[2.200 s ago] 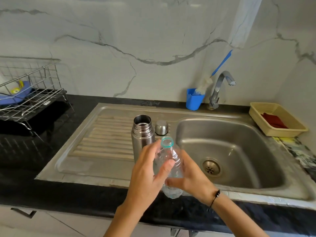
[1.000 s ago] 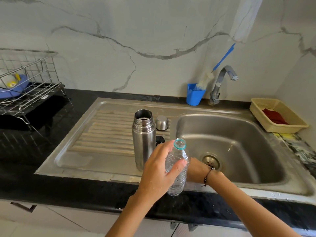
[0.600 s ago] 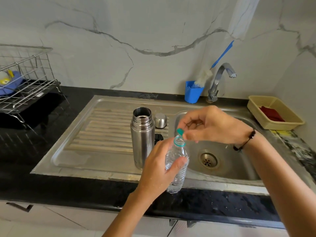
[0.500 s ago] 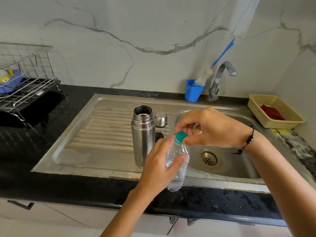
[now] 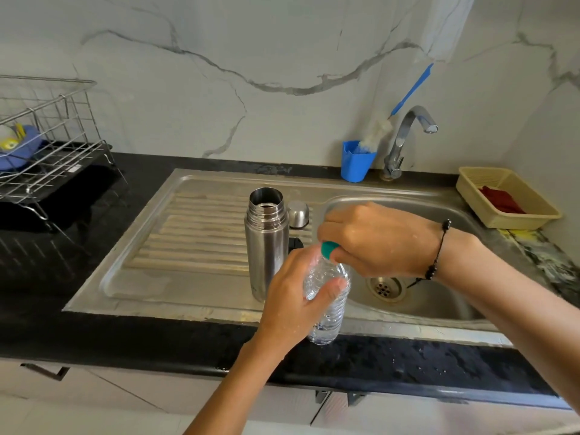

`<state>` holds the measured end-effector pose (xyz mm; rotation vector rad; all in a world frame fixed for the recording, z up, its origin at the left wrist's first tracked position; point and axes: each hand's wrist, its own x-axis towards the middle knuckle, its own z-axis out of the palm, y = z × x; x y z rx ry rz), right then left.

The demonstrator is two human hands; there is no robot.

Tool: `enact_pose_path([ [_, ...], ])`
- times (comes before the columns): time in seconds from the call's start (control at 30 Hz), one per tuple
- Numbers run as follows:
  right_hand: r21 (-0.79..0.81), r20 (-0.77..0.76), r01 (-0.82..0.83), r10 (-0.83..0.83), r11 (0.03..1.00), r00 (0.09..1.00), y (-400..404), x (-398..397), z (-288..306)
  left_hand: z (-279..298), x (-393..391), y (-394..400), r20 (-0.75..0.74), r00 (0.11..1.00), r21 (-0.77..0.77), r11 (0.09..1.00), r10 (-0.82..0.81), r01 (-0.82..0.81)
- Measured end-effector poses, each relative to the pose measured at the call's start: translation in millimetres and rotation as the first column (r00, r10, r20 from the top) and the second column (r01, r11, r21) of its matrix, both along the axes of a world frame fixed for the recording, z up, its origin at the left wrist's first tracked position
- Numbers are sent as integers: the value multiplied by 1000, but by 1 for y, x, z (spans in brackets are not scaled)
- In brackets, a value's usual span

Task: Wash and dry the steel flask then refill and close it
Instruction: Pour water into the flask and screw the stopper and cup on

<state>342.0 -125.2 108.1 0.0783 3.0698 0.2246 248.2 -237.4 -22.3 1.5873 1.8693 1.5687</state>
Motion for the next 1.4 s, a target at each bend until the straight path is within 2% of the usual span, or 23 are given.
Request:
enact_pose_path([
  [0.1, 91, -79, 20, -13, 996, 997, -1, -2, -9, -2, 1, 0, 0, 1000, 1, 1000, 31, -31],
  [0.2, 108, -165, 13, 5, 994, 986, -4, -4, -18, 1, 2, -1, -8, 1000, 20, 1000, 17, -17],
  [0.3, 138, -95, 79, -66, 987, 993, -2, -3, -10, 2, 2, -1, -13, 1000, 6, 1000, 2, -2],
  [0.4, -44, 16, -17, 18, 999, 1000, 5, 5, 7, 2, -1, -1, 1, 1000, -32, 999, 8, -8],
  [0.5, -28, 22, -113, 113, 993, 993, 11, 5, 3, 3, -2, 0, 2, 1000, -45, 999, -4, 4],
  [0.73, -30, -59, -194, 192, 981, 980, 20, 1, -7, 1, 5, 1, 21, 998, -15, 998, 56, -56],
  [0.87, -37, -77, -164, 161, 986, 984, 20, 0, -7, 2, 6, 1, 40, 998, -41, 998, 45, -44],
  [1.0, -225, -190, -62, 19, 972, 982, 19, 4, -23, 3, 0, -2, 119, 993, -65, 998, 26, -19],
  [1.1, -497, -205, 83, -210, 864, 956, 17, 19, -43, 2, -3, -10, 177, 984, -132, 991, -7, 31],
  [1.2, -715, -124, 168, -360, 678, 925, 17, 38, -69, -12, -7, -19, 193, 981, -211, 976, -19, 60],
  [1.27, -838, -44, 208, -442, 505, 896, 12, 50, -88, -19, -7, -22, 185, 982, -278, 957, -26, 78],
  [1.33, -875, 30, 245, -459, 418, 888, 3, 53, -106, -22, -7, -23, 176, 984, -313, 946, -26, 81],
  [1.4, -860, 68, 304, -497, 410, 865, -6, 47, -121, -20, -6, -21, 145, 989, -329, 942, -19, 67],
])
